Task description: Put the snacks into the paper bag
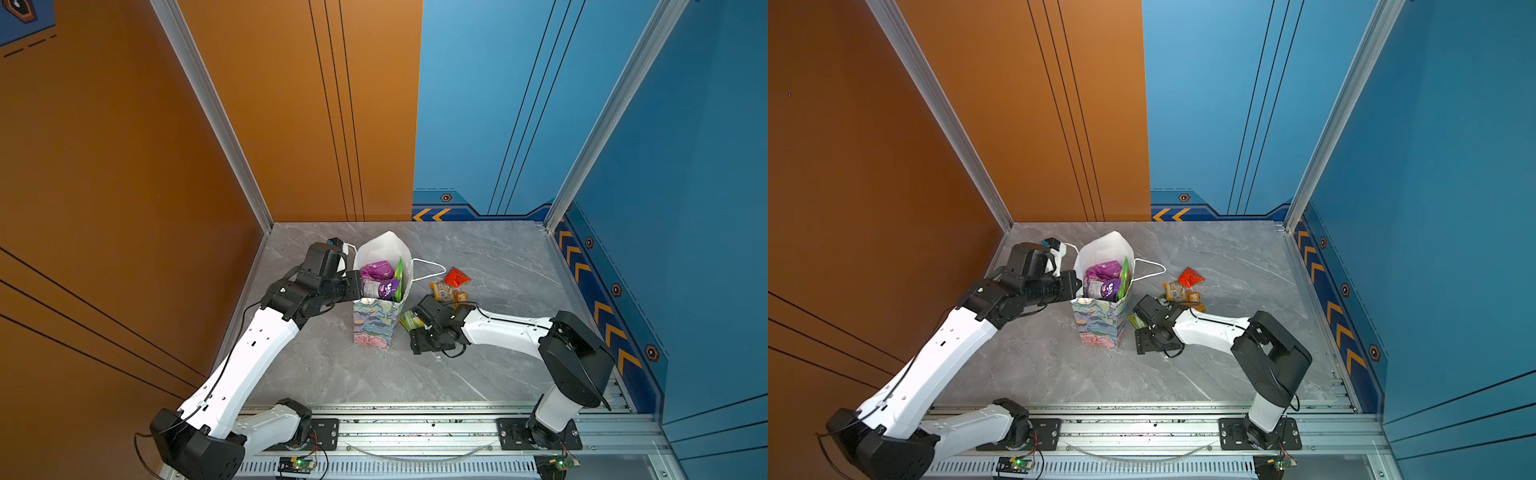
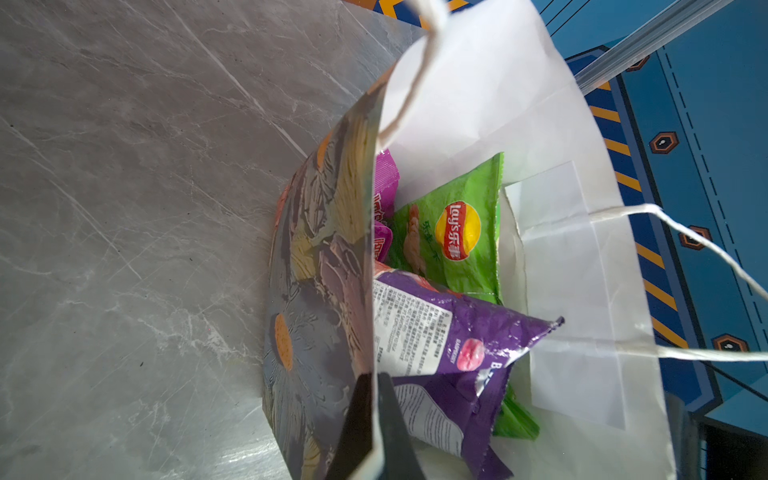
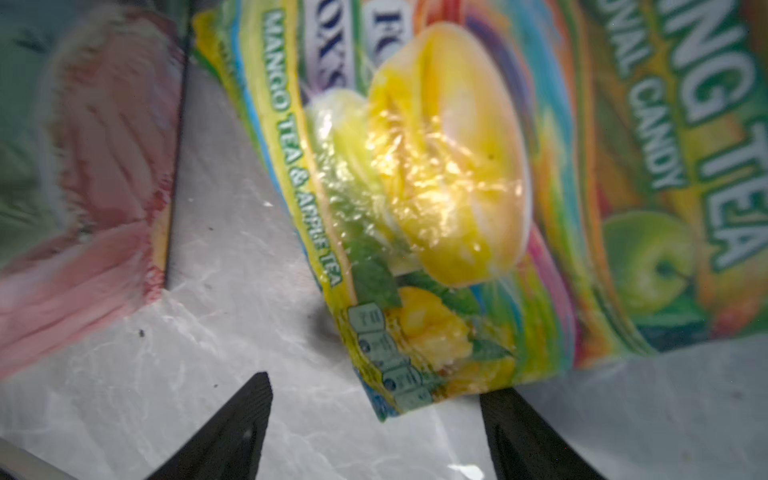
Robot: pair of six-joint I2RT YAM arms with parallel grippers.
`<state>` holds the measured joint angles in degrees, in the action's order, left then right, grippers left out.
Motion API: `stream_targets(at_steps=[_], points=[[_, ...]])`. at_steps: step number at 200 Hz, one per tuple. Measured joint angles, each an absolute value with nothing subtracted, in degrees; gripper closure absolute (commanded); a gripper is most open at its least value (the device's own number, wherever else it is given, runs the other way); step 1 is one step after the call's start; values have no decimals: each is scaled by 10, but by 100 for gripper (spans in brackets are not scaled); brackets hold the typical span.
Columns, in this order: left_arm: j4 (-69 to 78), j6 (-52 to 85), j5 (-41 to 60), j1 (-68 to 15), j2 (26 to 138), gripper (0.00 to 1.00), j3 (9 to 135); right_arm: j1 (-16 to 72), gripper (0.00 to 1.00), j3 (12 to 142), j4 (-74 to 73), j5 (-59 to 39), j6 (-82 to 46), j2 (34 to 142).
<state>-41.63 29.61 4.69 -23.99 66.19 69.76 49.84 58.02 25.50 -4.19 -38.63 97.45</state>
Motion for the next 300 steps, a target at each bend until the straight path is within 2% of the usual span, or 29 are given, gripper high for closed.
stream_targets(at_steps=[38,73,99,127,156,220,234,278,300], points=[[-416,296,47,-240,662,98,698,485,17,585,284,-1,-377,920],[-416,296,47,-239,662,98,698,389,17,583,296,2,-346,849],[-416,296,47,-239,662,98,698,313,16,590,305,-15,-317,864],[-416,296,47,-239,662,98,698,277,17,612,317,-42,-283,909],[-416,296,47,-239,662,98,698,269,21,642,320,-77,-255,957],[-416,296,47,-239,662,98,698,273,35,691,319,-127,-222,1046],[-416,296,47,-239,662,98,698,276,38,693,319,-132,-218,1057],[-416,296,47,-239,662,98,698,281,37,692,312,-135,-218,1064],[-416,296,47,-239,662,98,698,286,45,688,303,-135,-218,1064]])
